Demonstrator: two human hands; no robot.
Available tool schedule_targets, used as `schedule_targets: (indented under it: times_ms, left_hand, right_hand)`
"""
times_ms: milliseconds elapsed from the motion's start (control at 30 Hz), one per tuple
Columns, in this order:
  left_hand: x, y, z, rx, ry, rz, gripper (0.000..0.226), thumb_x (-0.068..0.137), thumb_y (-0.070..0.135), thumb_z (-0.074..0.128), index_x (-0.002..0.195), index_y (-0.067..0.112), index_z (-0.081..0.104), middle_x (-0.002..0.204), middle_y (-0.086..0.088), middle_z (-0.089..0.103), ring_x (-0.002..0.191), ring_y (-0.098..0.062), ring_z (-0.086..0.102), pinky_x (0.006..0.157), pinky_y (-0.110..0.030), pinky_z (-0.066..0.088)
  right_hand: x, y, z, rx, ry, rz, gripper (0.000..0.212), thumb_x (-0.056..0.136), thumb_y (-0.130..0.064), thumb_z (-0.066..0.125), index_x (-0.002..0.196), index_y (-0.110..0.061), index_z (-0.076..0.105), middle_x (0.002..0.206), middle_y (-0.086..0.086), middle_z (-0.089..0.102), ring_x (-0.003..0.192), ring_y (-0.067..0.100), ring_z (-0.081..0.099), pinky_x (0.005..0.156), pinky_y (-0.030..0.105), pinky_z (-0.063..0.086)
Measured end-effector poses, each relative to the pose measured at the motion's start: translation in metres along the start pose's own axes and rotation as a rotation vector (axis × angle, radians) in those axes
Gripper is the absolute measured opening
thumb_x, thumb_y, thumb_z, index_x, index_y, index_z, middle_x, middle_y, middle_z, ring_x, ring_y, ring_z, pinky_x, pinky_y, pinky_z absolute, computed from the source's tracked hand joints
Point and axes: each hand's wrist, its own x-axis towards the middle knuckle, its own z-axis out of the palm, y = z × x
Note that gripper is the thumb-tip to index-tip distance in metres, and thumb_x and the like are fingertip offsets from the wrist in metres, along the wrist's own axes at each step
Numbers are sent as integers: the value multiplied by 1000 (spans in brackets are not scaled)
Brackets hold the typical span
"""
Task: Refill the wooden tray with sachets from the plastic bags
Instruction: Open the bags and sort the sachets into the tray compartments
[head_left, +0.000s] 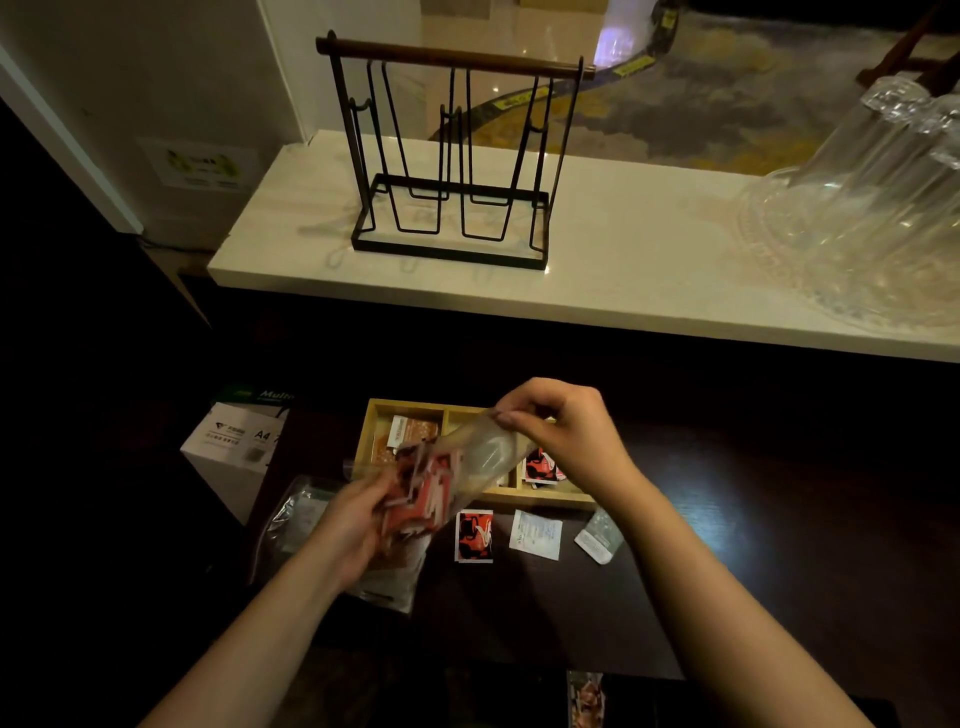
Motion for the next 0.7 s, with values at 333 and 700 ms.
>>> schedule_targets:
  times_ms: [333, 700]
  left_hand:
    - [-6, 37, 13, 766, 335, 556, 27, 98, 24, 44, 74, 15, 53, 65, 2, 57, 58, -12, 54, 45, -18, 32]
    - [1, 51, 40, 838, 279, 583, 23, 98, 25, 40, 81, 17, 52, 67, -2, 54, 63, -23, 56, 57, -41, 48]
  right_hand:
    - [1, 47, -21, -29, -32, 139, 11, 85, -9, 65, 84, -21, 65, 76, -6, 67, 75, 4, 66, 72, 21, 55]
    - [-14, 95, -19, -26, 20, 296, 10, 84, -7, 65, 81, -16, 64, 74, -4, 67, 66, -4, 63, 65, 10, 49]
